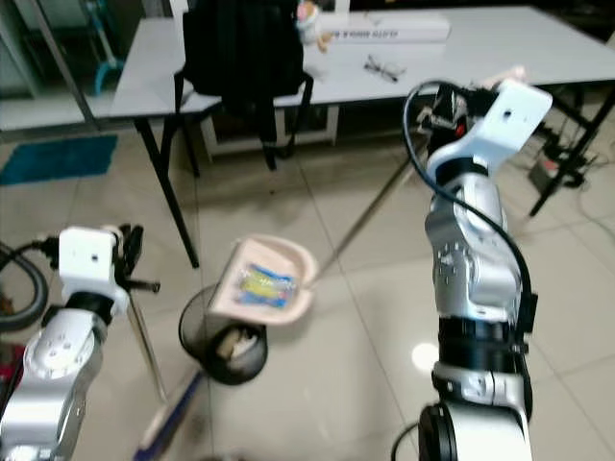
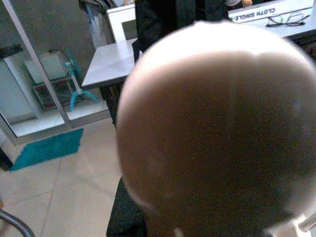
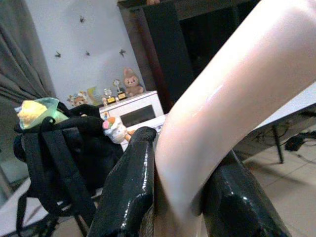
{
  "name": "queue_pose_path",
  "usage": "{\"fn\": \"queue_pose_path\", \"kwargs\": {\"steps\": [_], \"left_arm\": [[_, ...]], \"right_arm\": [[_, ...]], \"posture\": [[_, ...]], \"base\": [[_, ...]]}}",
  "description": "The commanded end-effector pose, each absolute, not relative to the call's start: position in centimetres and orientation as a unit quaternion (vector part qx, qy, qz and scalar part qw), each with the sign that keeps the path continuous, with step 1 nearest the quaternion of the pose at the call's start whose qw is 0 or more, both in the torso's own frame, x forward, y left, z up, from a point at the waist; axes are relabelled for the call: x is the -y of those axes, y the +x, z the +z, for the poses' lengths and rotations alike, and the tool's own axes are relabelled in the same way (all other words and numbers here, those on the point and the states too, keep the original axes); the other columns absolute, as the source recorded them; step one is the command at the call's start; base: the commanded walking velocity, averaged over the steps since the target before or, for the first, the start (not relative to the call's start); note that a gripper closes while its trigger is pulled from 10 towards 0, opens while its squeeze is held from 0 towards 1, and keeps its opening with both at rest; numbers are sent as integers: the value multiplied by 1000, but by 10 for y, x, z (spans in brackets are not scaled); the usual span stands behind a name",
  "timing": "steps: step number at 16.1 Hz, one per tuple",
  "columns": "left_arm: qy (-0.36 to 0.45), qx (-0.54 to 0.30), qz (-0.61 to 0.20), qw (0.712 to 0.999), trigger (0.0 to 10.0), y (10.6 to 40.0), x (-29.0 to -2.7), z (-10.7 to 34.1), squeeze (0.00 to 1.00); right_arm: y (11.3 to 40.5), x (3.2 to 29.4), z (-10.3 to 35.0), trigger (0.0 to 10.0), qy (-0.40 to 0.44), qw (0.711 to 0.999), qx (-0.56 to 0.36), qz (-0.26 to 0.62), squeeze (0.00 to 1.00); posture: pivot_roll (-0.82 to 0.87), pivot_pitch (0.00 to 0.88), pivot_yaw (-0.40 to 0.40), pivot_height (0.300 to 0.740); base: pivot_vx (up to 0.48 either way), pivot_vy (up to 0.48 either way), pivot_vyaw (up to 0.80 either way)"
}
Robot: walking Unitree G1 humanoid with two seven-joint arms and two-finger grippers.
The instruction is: Sweep floor
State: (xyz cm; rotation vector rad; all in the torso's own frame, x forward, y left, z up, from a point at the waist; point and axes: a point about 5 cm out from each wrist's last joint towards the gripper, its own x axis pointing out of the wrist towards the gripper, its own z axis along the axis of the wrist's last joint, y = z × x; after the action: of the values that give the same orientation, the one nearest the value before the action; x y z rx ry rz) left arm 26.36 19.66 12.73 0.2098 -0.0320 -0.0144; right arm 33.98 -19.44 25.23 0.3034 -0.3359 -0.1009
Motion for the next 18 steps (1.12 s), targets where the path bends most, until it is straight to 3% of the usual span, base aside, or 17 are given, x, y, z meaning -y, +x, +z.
{"fn": "queue_pose_path", "kwargs": {"steps": [1, 12, 18], "left_arm": [[109, 32, -17, 993, 10000, 265, -192, 134, 0], [107, 11, -20, 994, 10000, 263, -193, 126, 0], [109, 7, -19, 994, 10000, 263, -194, 124, 0]], "right_arm": [[336, 204, 264, 10000, 147, 967, 197, -64, 0], [338, 198, 263, 10000, 151, 969, 191, -33, 0], [334, 187, 263, 10000, 113, 973, 201, -2, 0]], "posture": [[30, 25, 25, 740], [32, 23, 27, 740], [30, 26, 31, 740]], "base": [[450, 0, 0], [0, 0, 0], [0, 0, 0]]}}
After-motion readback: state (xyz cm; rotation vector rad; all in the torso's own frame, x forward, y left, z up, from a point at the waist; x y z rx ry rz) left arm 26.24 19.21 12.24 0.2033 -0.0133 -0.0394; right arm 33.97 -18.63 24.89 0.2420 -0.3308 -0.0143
